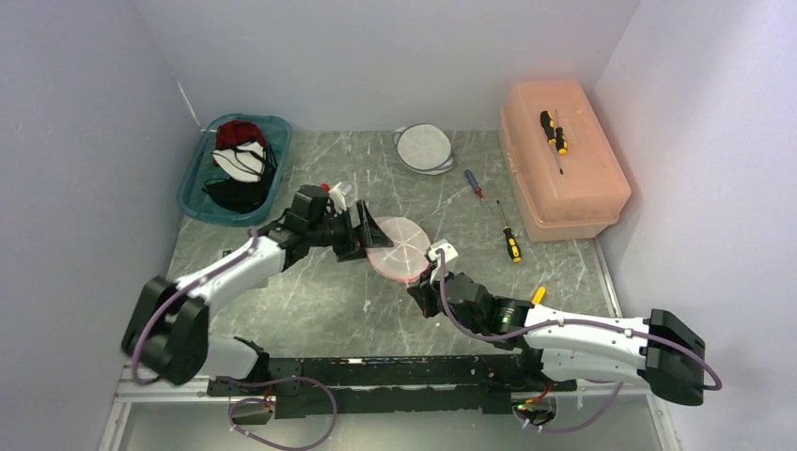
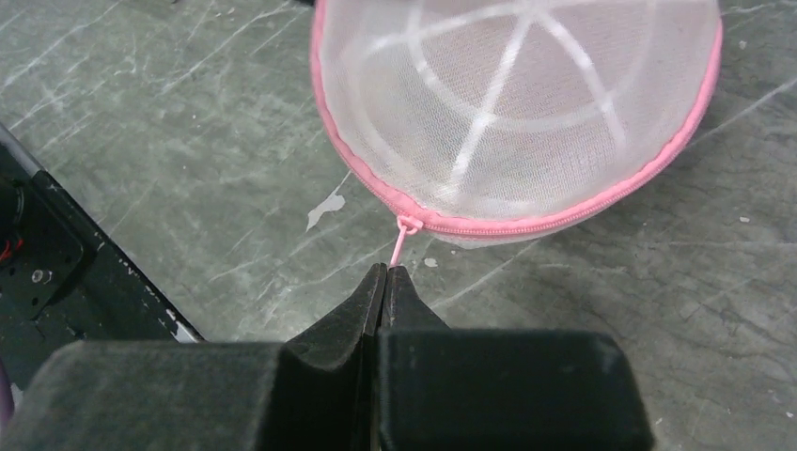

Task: Unzip the laundry bag and remove the bra
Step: Unzip the laundry bag at the center of the board.

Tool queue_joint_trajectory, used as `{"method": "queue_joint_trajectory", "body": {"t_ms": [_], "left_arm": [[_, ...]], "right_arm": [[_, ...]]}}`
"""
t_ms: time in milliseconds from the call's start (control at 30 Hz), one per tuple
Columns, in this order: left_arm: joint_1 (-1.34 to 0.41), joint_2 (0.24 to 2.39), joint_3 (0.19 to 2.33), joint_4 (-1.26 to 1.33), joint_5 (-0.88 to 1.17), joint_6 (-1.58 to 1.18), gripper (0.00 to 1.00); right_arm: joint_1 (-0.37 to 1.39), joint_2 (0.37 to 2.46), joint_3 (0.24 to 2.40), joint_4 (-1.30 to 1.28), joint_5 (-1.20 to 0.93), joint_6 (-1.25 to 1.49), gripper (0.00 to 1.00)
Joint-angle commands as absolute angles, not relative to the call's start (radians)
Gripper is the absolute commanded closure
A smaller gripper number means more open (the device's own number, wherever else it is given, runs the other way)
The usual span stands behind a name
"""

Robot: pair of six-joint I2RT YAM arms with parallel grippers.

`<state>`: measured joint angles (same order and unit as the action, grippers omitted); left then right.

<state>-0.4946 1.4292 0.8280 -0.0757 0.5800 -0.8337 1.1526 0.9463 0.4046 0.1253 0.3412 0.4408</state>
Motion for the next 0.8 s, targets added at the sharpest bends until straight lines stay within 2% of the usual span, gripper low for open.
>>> {"method": "queue_joint_trajectory", "body": {"t_ms": [0,133,300,700,767], "left_arm": [[-0.564,1.214,0.830,-0.216,0.366,-0.978,0.06],[-0.723,1.124,0.779,-0.253,0.178,-1.151,0.06],[-0.821,1.056,0.683,-0.238,0.062,-1.313,0.06],[-0.851,1.109,0.671,-0.169,0.002,-1.377,0.06],[-0.847,1.120,0.676,-0.160,0.002,-1.380,0.10]], "right_arm": [[1.157,0.988,0.446,0.207,0.344,0.461,1.00],[1.157,1.042,0.477,0.224,0.337,0.456,1.00],[1.157,1.075,0.506,0.235,0.315,0.448,1.00],[1.157,1.038,0.493,0.288,0.193,0.392,1.00],[1.157,1.027,0.485,0.287,0.189,0.393,1.00]]}}
